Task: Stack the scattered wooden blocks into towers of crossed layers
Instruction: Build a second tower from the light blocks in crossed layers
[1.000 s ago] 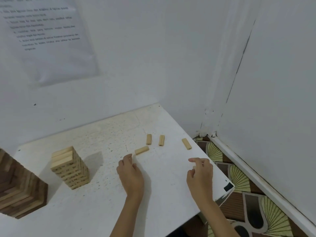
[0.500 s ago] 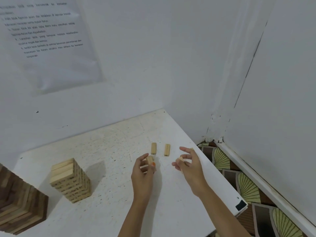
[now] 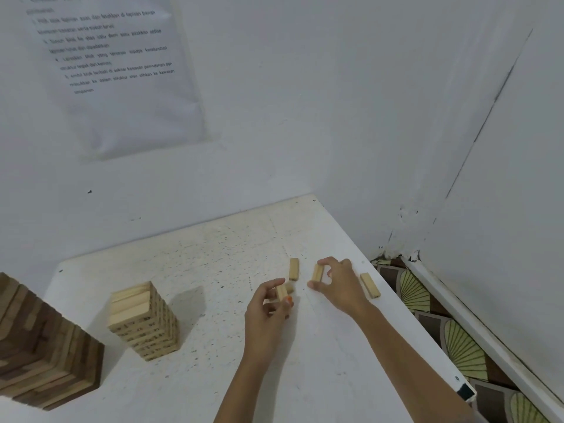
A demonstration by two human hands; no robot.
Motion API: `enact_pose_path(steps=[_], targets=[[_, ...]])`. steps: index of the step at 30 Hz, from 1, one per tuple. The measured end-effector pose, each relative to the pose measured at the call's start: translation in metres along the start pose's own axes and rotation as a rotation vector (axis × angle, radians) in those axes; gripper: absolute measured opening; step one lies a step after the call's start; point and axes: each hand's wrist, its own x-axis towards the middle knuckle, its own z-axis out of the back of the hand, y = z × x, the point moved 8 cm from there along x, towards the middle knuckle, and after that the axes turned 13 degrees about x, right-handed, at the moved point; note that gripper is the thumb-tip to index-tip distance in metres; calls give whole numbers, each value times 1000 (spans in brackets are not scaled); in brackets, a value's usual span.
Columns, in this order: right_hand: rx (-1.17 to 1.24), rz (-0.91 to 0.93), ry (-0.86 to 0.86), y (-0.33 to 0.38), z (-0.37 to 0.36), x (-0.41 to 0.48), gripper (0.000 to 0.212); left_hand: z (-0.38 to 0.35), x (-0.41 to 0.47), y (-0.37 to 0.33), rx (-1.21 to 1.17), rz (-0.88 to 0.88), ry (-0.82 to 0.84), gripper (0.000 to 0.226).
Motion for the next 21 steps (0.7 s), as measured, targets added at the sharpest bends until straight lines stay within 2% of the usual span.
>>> enact_pose_path(steps=[6, 11, 16, 21], targets=[[354, 77, -98, 13, -3, -41, 43, 20, -13, 4, 27, -15, -26, 30], [546, 50, 3, 24, -40, -77, 34, 42, -31, 15, 41, 7, -70, 31], [529, 82, 144, 39, -84, -103, 27, 77, -52, 30, 45, 37, -106, 36], [435, 108, 208, 51, -122, -118, 26, 112, -71, 46, 90, 46, -155, 35]])
